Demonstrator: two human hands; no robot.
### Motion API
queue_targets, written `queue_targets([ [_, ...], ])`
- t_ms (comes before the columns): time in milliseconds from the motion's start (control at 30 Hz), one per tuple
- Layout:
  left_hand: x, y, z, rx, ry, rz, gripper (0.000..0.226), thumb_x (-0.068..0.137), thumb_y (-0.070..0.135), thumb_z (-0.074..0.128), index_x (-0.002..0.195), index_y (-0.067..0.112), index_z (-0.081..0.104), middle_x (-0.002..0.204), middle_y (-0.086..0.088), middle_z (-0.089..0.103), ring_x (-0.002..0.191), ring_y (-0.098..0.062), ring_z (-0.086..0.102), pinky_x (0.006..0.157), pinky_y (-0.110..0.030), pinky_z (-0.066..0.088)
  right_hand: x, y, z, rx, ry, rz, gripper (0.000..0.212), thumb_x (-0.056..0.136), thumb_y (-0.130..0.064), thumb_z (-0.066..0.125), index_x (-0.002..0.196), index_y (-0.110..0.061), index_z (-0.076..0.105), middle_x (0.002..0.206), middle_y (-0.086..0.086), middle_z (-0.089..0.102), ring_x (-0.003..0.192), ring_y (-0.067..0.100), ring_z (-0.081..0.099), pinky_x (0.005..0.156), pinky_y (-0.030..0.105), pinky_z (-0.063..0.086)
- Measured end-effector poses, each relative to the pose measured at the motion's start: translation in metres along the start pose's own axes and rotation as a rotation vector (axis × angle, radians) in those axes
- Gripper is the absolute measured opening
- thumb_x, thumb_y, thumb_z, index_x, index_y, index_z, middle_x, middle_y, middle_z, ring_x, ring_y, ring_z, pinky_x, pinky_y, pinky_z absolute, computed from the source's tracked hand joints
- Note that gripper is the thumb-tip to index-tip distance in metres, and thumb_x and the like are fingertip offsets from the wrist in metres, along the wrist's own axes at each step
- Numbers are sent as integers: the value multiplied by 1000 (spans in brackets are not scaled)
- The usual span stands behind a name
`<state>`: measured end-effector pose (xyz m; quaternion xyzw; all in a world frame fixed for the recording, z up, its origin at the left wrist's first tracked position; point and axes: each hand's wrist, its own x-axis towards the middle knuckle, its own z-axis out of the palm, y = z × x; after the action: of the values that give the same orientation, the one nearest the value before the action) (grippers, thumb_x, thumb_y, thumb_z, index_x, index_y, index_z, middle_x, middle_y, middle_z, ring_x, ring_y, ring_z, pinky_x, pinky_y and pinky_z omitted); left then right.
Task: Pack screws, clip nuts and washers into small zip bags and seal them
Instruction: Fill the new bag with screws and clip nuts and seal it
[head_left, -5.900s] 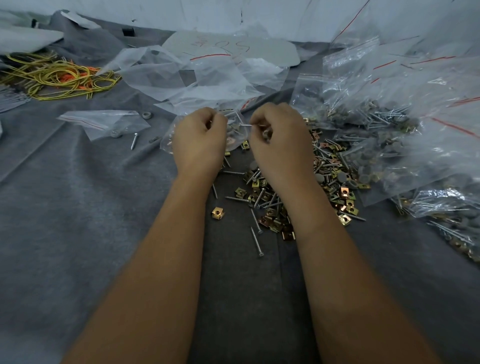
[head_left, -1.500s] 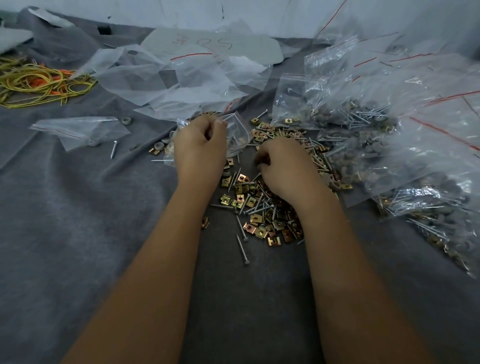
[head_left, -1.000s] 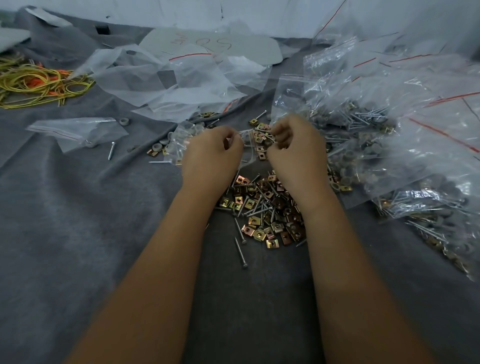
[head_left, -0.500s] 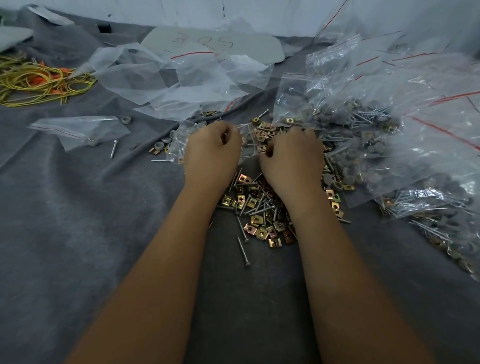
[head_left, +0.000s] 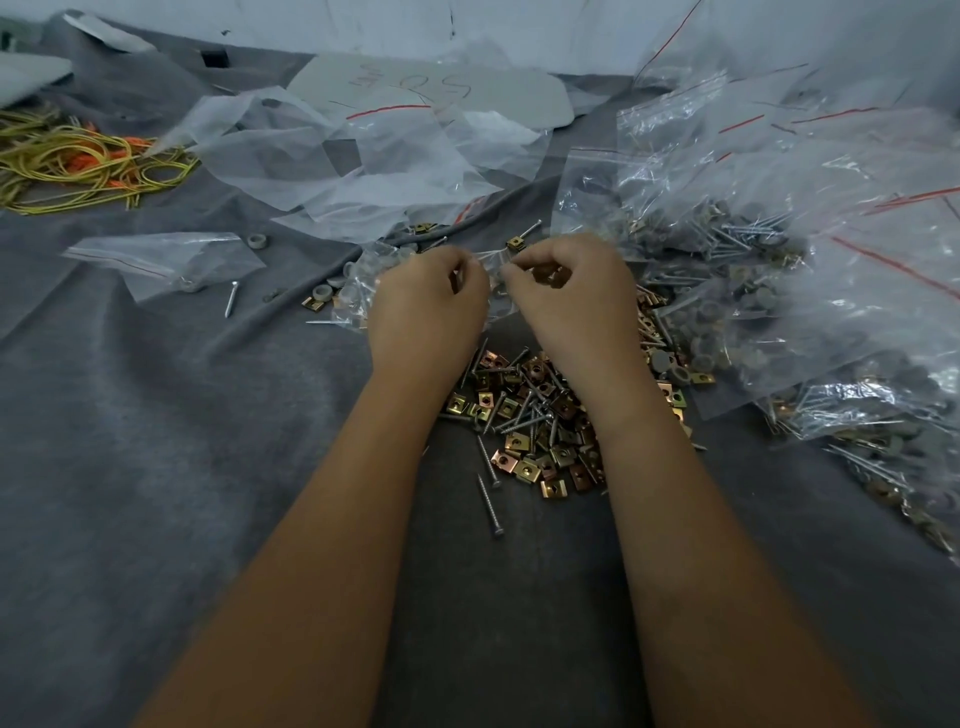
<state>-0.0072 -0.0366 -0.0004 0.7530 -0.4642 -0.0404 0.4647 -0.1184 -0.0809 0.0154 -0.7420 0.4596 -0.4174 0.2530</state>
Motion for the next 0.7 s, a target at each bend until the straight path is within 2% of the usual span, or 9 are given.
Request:
queue_targets([
  [33, 0, -1, 0, -7, 9, -7, 28, 98, 29, 48, 83, 15, 68, 61, 0, 58, 56, -16, 53, 54, -31, 43, 0, 0, 0, 15, -16, 14, 10, 89, -23, 64, 89, -20, 74, 89, -5, 66, 82, 8, 60, 74, 24, 48],
  [100, 0, -2, -1, -16, 42, -24, 29, 98, 27, 47, 84, 12, 68, 63, -4, 59, 59, -20, 55, 55, -32, 42, 2, 5, 0, -47, -23, 52, 22, 94, -15, 53, 98, -15, 74, 96, 0, 70, 81, 12, 59, 73, 28, 48],
  [167, 1, -3, -2, -7, 71, -52, 30, 98, 26, 46, 84, 11, 68, 63, -5, 58, 56, -17, 51, 52, -28, 37, 5, 12, -1, -266, -43, 41, 30, 94, -11, 46, 108, -14, 73, 110, 6, 69, 97, 22, 59, 85, 37, 49],
  [233, 1, -3, -2, -5, 85, -78, 29, 98, 27, 46, 85, 13, 68, 63, -3, 57, 53, -12, 46, 49, -25, 32, 5, 17, -1, -511, -104, -4, 31, 94, -15, 45, 111, -13, 71, 116, 8, 65, 110, 29, 52, 94, 41, 44],
  [300, 1, -2, -2, -17, 85, -89, 29, 98, 26, 46, 86, 13, 69, 63, -3, 57, 53, -11, 45, 50, -25, 33, 4, 18, 2, -652, -139, -36, 31, 96, -27, 47, 112, -13, 69, 119, 9, 60, 116, 31, 46, 97, 43, 39],
  [400, 1, -2, -3, -25, 84, -86, 28, 98, 26, 46, 87, 14, 69, 64, -3, 57, 54, -10, 45, 51, -24, 34, 2, 18, 10, -730, -130, -59, 38, 96, -44, 51, 110, -12, 66, 126, 10, 54, 123, 32, 41, 101, 46, 33],
  [467, 1, -2, -3, -33, 84, -79, 28, 98, 26, 47, 86, 13, 69, 64, -4, 58, 54, -12, 46, 52, -26, 35, 3, 17, 13, -770, -108, -65, 39, 95, -46, 52, 109, -12, 66, 127, 11, 54, 124, 33, 41, 102, 47, 33],
  [700, 0, -1, -1, -23, 80, -64, 27, 99, 27, 48, 85, 15, 68, 61, -2, 57, 51, -10, 45, 50, -26, 35, 5, 16, 13, -824, -57, -106, 22, 95, -30, 55, 110, -22, 69, 116, 7, 59, 115, 31, 47, 96, 42, 35],
])
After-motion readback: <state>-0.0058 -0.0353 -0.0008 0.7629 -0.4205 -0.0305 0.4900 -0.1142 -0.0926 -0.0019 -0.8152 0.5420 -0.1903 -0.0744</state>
